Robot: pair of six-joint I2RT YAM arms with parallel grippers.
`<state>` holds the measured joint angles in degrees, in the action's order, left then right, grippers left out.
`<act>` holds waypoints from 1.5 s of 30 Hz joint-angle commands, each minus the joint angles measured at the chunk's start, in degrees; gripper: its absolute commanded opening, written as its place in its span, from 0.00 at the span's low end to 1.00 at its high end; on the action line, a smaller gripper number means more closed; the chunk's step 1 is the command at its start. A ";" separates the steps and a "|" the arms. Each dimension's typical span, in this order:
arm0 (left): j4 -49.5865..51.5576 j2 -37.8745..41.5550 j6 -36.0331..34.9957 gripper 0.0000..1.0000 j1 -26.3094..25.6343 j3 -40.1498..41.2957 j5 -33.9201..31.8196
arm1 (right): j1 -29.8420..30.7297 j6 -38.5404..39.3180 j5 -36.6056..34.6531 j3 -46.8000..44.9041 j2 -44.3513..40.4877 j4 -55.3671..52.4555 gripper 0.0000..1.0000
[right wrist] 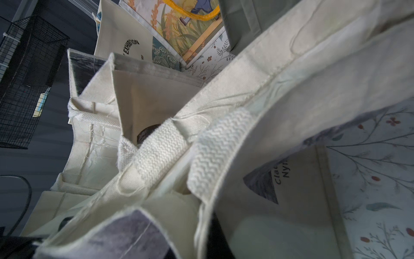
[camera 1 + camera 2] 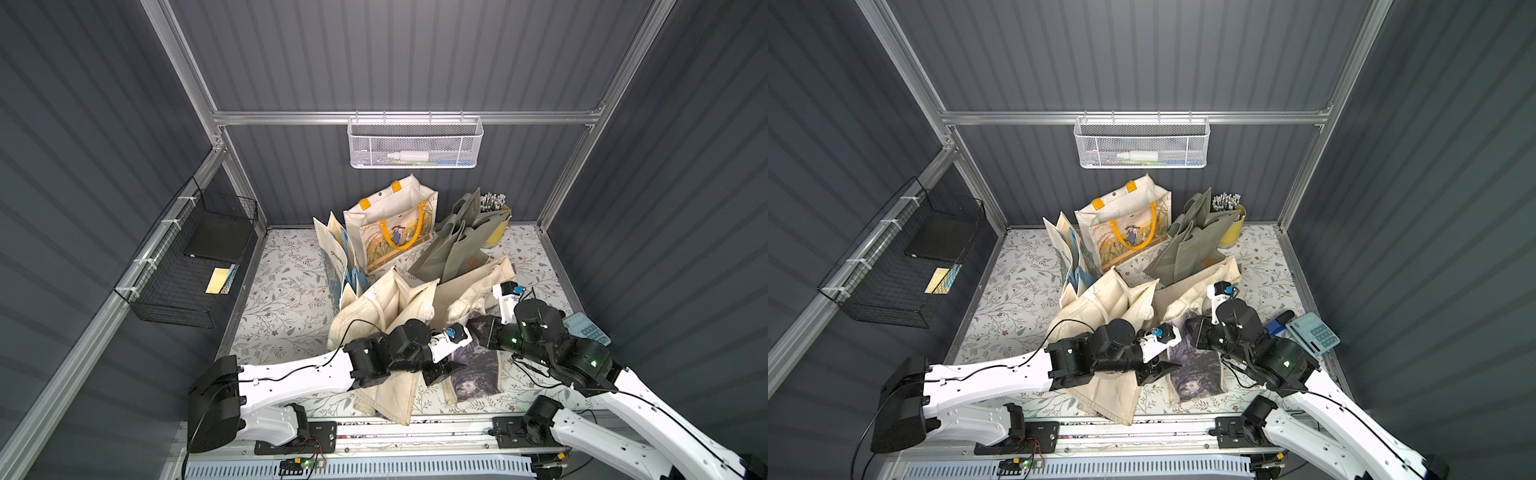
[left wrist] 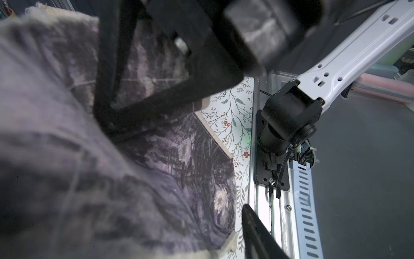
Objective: Put away the canvas bag
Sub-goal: Press the canvas bag at the center of the board.
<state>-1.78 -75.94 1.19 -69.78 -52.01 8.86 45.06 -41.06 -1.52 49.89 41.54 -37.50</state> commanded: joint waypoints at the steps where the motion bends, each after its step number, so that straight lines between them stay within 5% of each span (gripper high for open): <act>1: 0.72 1.95 3.06 0.52 -0.44 0.51 0.77 | 0.05 0.29 -1.73 2.69 0.51 4.06 0.12; 5: 1.02 0.57 3.57 0.57 -0.42 0.70 -4.14 | 0.03 0.44 1.06 2.08 0.73 7.48 0.12; 9: 5.00 -4.80 5.62 0.49 -0.42 -4.33 -10.42 | 0.05 1.24 2.41 1.75 0.68 8.07 0.12; 11: 7.32 -7.32 7.07 0.18 -0.42 -6.85 -10.83 | 0.05 1.42 3.78 0.99 -0.22 9.51 0.12; 13: 6.99 -9.11 7.41 0.00 -0.45 -8.16 -10.06 | 0.09 1.12 4.78 -0.18 -1.43 11.15 0.13; 18: 5.32 -9.56 10.41 0.00 -0.43 -7.52 -9.12 | 0.08 0.04 4.23 -3.07 -4.52 10.57 0.22; 20: 5.81 -8.27 11.82 0.00 -0.40 -6.49 -12.68 | 0.04 0.31 2.22 -3.15 -6.22 6.99 0.39; 27: 6.86 -4.93 15.17 0.00 0.33 -4.41 -19.51 | 0.03 3.64 -7.22 1.72 -13.37 -5.18 0.73; 37: 1.71 -0.72 20.52 0.00 5.34 -0.75 -17.10 | 0.03 13.03 0.22 7.05 -11.27 -15.91 0.82; 45: -3.15 2.80 23.07 0.00 8.86 2.51 -13.57 | 0.03 19.35 10.20 2.15 -3.45 -17.35 0.82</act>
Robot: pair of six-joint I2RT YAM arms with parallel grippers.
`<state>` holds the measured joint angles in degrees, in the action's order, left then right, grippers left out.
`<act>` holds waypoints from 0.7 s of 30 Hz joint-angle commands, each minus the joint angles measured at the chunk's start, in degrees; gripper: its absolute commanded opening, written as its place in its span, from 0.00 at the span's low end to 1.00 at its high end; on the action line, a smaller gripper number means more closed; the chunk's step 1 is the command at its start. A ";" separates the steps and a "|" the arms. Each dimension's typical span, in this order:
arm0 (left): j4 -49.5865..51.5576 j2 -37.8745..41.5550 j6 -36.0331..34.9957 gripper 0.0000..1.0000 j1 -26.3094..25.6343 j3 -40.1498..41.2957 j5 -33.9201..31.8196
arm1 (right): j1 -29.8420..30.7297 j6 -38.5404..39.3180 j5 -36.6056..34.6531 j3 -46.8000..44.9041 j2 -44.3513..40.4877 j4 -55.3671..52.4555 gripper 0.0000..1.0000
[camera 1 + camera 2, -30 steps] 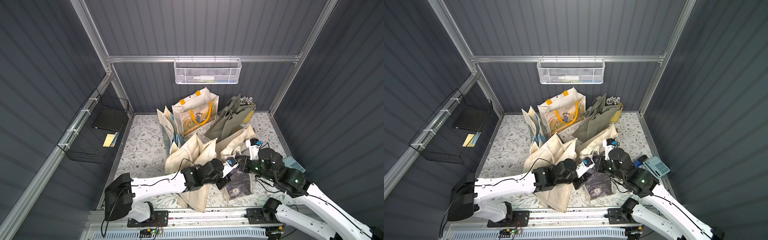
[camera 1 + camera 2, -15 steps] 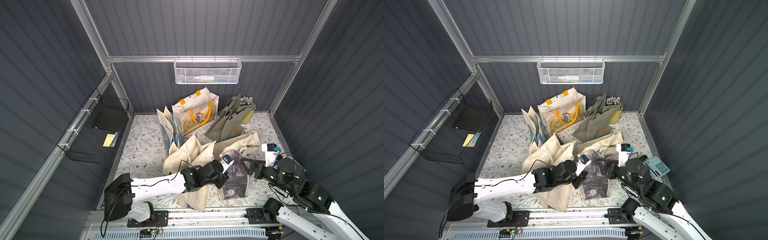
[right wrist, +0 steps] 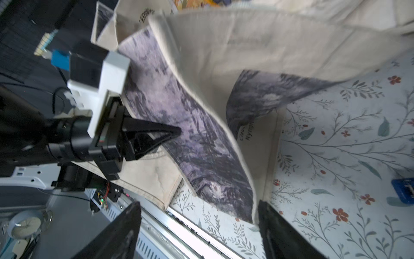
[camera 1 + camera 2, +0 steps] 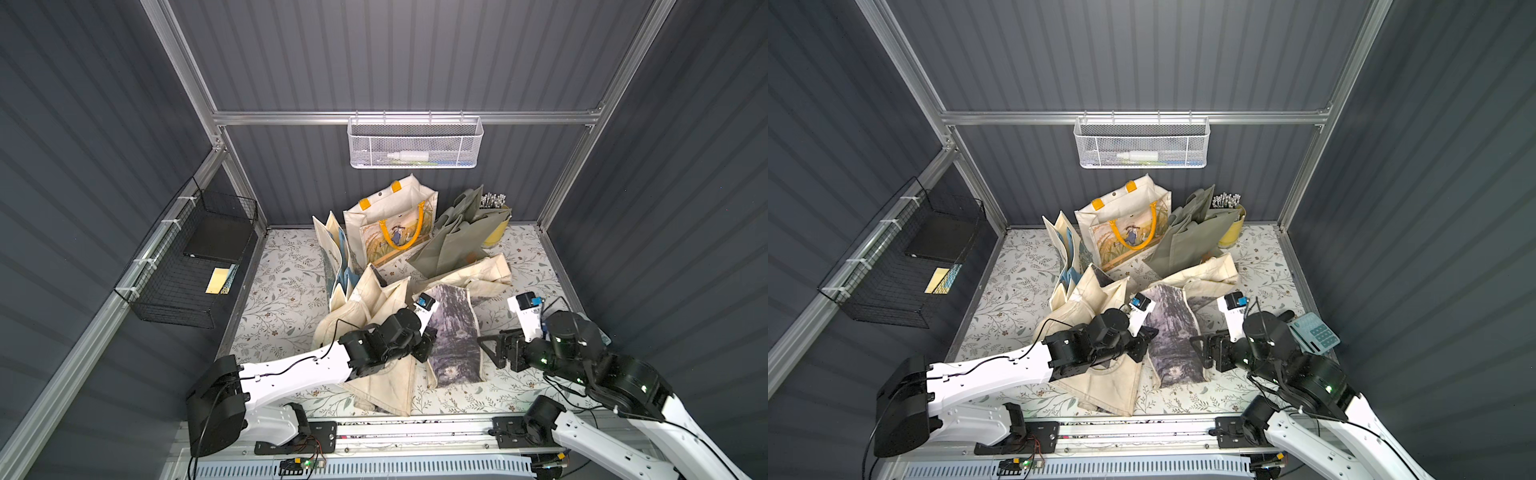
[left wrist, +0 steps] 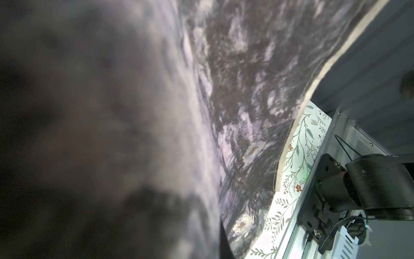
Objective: Put away the canvas bag
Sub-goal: Press the canvas bag at the center of the board.
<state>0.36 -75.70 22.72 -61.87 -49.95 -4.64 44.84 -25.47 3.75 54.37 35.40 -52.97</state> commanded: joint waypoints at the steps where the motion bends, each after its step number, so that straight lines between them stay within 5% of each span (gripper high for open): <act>1: -6.06 2.98 1.45 0.00 1.02 0.62 0.43 | 0.25 4.25 5.21 -3.13 3.98 -1.42 0.82; 7: -8.26 4.15 0.70 0.00 1.05 0.90 3.69 | 0.41 2.72 6.44 -8.38 7.08 6.50 0.77; 14: -9.42 5.89 -1.00 0.00 1.35 2.15 6.43 | 0.59 -2.06 -5.14 -9.99 0.60 10.27 0.72; 21: -6.98 6.90 -4.31 0.00 1.84 0.52 9.64 | 0.60 -1.11 -8.66 -7.77 -3.51 6.01 0.78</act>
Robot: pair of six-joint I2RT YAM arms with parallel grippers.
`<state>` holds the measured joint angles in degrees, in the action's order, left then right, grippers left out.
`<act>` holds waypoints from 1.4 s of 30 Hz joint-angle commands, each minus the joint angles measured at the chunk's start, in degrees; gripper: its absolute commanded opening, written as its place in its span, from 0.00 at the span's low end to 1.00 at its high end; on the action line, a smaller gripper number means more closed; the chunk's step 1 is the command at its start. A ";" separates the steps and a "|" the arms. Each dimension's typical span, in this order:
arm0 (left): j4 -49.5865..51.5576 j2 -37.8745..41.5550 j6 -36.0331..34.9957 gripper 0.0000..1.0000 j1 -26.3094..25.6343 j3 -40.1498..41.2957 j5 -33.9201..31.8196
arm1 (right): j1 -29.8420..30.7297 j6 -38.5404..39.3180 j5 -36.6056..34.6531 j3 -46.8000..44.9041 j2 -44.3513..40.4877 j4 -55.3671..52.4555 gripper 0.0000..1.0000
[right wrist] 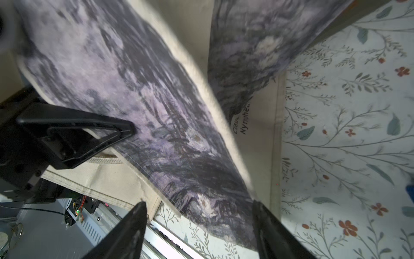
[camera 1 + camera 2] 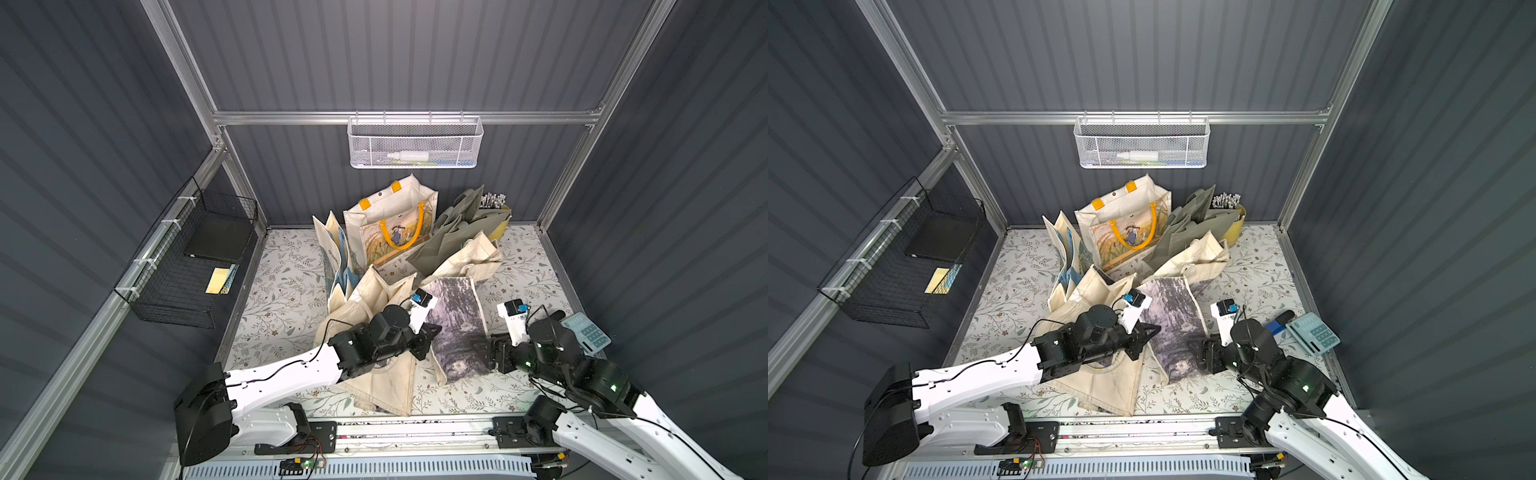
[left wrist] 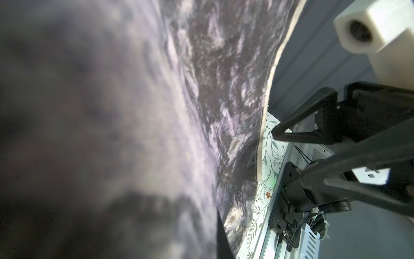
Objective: Put away the canvas bag
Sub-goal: Press the canvas bag at the center of the board.
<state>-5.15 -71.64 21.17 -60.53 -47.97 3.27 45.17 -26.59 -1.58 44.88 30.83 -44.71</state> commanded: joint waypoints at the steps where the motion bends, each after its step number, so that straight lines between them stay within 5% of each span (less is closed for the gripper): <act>1: -1.51 3.18 -2.99 0.00 0.59 -1.33 1.75 | 0.27 0.77 -2.48 1.79 2.16 -2.76 0.79; 11: -4.42 4.83 -3.08 0.00 1.82 0.00 3.90 | 0.27 1.04 0.00 1.08 14.72 -3.13 0.83; 22: -8.77 5.07 -1.49 0.00 2.17 -0.41 6.15 | 1.72 1.66 2.67 -2.45 13.64 5.64 0.57; 25: -10.20 3.88 -0.88 0.00 2.24 -1.47 7.42 | 4.86 0.79 -0.81 -2.09 15.51 5.42 0.57; 31: -15.14 2.14 2.17 0.00 2.26 -1.84 8.68 | 11.06 -1.50 -7.53 -1.92 17.95 8.75 0.38; 37: -13.00 -0.32 2.41 0.00 2.28 -3.67 8.82 | 15.75 -1.30 -14.71 -1.04 13.92 12.93 0.50; 42: -13.32 -2.01 3.00 0.00 2.26 -4.04 9.46 | 16.42 0.61 -10.82 -4.32 8.48 20.84 0.67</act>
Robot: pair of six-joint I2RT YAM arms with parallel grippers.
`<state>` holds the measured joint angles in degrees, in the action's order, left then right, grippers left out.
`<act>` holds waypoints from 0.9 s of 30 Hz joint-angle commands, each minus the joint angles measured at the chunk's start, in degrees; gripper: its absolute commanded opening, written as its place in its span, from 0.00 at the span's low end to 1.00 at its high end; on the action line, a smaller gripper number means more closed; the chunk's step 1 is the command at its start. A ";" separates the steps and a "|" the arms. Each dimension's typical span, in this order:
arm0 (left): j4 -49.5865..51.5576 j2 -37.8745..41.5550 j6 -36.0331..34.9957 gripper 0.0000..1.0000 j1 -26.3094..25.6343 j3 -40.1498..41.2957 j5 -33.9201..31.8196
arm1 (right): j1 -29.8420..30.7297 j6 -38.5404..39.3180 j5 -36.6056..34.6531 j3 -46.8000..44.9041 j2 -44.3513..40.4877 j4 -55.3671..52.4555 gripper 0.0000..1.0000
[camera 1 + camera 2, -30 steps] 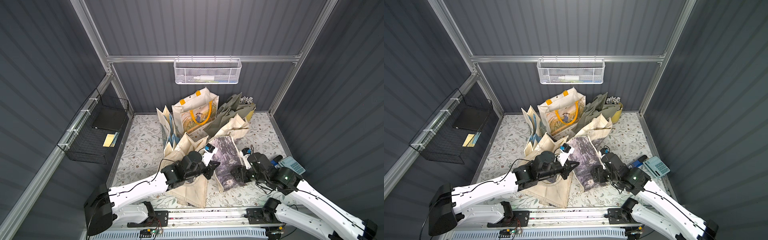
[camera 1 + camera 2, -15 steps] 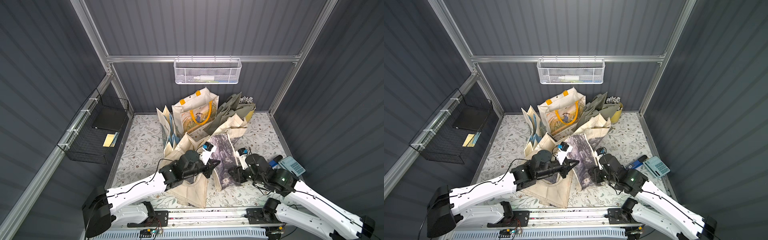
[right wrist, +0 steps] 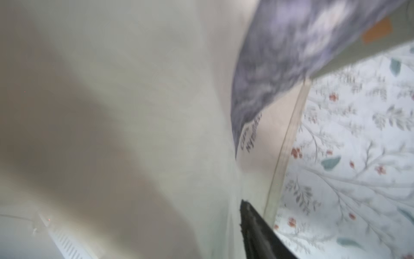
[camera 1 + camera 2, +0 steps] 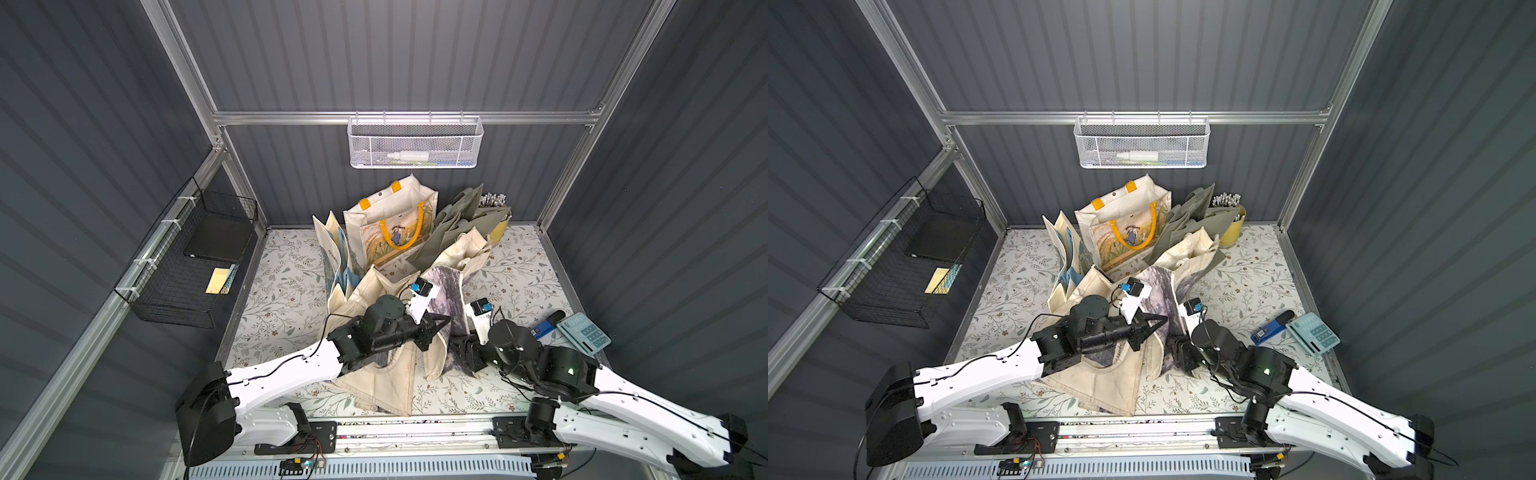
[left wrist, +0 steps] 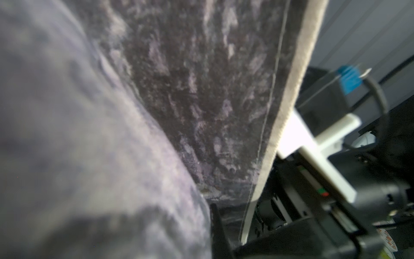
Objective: Put away the canvas bag
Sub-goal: Press the canvas bag at the center of the board.
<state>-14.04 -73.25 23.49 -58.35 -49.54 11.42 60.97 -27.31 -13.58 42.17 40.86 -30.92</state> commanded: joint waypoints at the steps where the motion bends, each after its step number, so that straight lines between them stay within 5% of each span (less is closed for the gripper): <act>1: -4.67 -0.54 0.69 0.00 0.10 -2.54 1.32 | 0.61 1.52 2.07 -2.54 -1.69 8.14 0.68; 10: -4.92 -1.52 1.09 0.00 0.08 -3.32 1.06 | 0.81 2.89 8.51 -4.10 1.07 10.26 0.73; 12: -5.39 -1.79 1.76 0.00 0.02 -3.45 0.82 | 0.87 2.39 6.21 -4.20 0.75 10.48 0.76; 14: -5.70 -2.36 2.63 0.00 0.08 -4.12 0.87 | 1.12 2.42 3.30 -2.84 1.88 8.46 0.98; 17: -7.25 -3.53 4.77 0.00 0.08 -5.19 2.40 | 2.55 1.47 -2.81 -0.17 5.13 3.77 0.98; 21: -7.78 -4.87 5.74 0.00 0.08 -6.90 5.29 | 5.45 -0.74 -10.06 0.31 7.72 2.11 0.82; 27: -6.63 -5.29 4.52 0.00 0.08 -8.26 8.94 | 7.99 -1.19 -15.05 -0.68 3.57 4.44 0.23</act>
<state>-16.27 -79.02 28.40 -58.04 -53.95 15.59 68.27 -27.16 -24.45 41.85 46.52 -26.11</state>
